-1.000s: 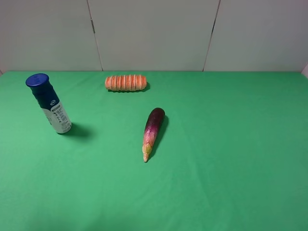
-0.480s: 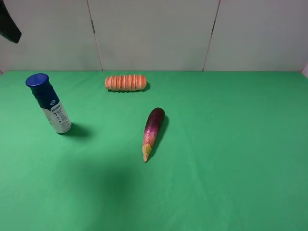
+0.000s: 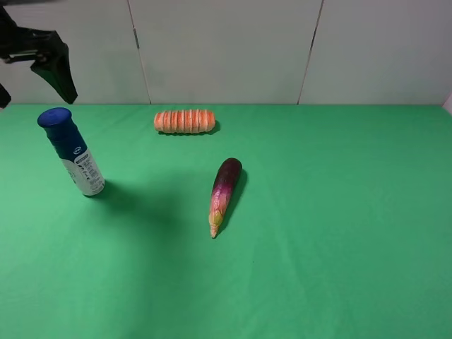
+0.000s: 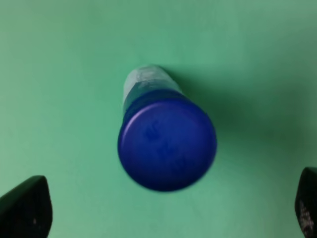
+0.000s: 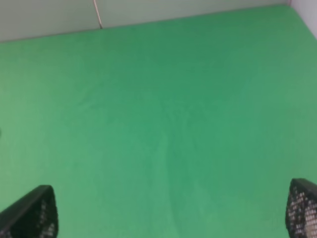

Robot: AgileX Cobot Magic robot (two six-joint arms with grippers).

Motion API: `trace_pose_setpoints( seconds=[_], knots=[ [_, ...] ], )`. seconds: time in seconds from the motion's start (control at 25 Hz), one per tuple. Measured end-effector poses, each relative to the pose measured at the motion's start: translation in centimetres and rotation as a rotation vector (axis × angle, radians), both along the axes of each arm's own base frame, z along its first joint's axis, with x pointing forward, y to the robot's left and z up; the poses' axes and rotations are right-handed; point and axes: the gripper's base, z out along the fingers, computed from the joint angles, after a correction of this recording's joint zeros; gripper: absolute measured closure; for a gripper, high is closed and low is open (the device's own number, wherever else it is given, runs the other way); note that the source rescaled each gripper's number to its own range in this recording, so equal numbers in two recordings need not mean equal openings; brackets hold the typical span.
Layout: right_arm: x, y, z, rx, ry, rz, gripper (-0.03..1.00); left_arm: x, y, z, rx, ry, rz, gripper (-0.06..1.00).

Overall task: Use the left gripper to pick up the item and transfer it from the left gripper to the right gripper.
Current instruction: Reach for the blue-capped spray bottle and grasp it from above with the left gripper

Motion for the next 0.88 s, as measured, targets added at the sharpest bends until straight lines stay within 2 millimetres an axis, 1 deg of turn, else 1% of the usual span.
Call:
trace_pose_setpoints(
  seconds=[0.28, 0.52, 0.72, 0.88],
  knots=[
    [0.0, 0.0, 0.0, 0.0, 0.0, 0.0, -0.03, 1.5, -0.2, -3.2, 0.006, 0.094, -0.006, -0.06],
    [0.0, 0.0, 0.0, 0.0, 0.0, 0.0, -0.03, 2.6, -1.3, -5.7, 0.043, 0.123, -0.061, -0.06],
    [0.0, 0.0, 0.0, 0.0, 0.0, 0.0, -0.03, 2.4, -1.5, -7.9, 0.057, 0.129, -0.072, -0.06],
    [0.0, 0.0, 0.0, 0.0, 0.0, 0.0, -0.03, 2.1, -1.4, -9.2, 0.065, 0.122, -0.086, -0.06]
  ],
)
